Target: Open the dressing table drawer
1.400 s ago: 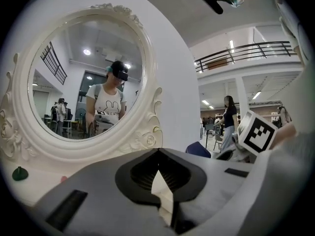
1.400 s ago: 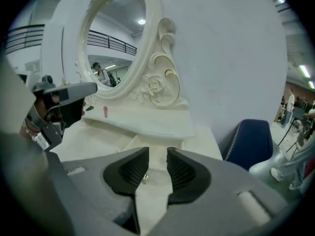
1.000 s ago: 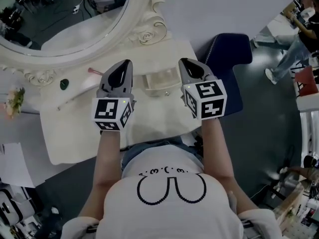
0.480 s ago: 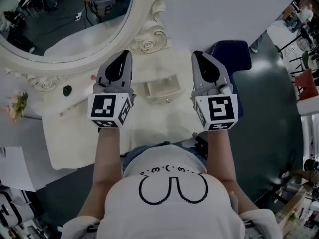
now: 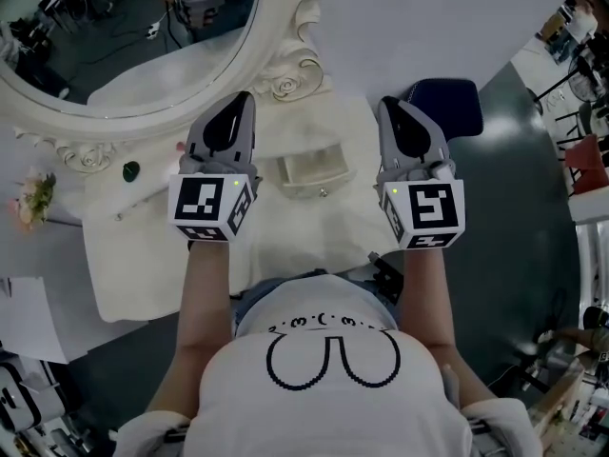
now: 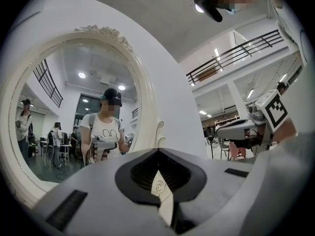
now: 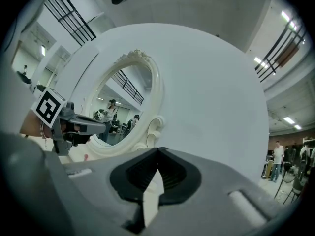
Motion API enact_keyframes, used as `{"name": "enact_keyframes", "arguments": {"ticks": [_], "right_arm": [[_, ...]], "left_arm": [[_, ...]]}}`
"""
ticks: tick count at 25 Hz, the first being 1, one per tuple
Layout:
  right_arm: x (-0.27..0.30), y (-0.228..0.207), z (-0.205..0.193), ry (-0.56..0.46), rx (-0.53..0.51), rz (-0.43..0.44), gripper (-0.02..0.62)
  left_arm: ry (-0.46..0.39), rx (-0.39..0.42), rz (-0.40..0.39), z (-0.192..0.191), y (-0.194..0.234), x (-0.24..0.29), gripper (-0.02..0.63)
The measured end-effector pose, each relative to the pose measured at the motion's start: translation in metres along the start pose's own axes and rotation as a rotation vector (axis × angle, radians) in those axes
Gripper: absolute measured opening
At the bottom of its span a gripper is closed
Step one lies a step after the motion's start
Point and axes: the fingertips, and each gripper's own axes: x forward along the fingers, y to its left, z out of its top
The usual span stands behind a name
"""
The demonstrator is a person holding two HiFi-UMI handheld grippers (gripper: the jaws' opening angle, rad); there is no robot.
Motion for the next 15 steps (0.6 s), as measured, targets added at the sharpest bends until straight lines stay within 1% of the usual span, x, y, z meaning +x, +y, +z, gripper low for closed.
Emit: {"name": "enact_keyframes", "arguments": {"ticks": [9, 15], "right_arm": [[-0.0018, -0.0006, 0.0033, -0.007, 0.008, -0.004, -0.005], [-0.0022, 0.0053, -0.0021, 0.009, 0.038, 0.023, -0.005]], "left_arm": [[0.009, 0.005, -0.019, -0.0016, -0.0026, 0.0015, -0.002], [0.011, 0.003, -0.026, -0.0039, -0.0036, 0.0012, -0.002]]}}
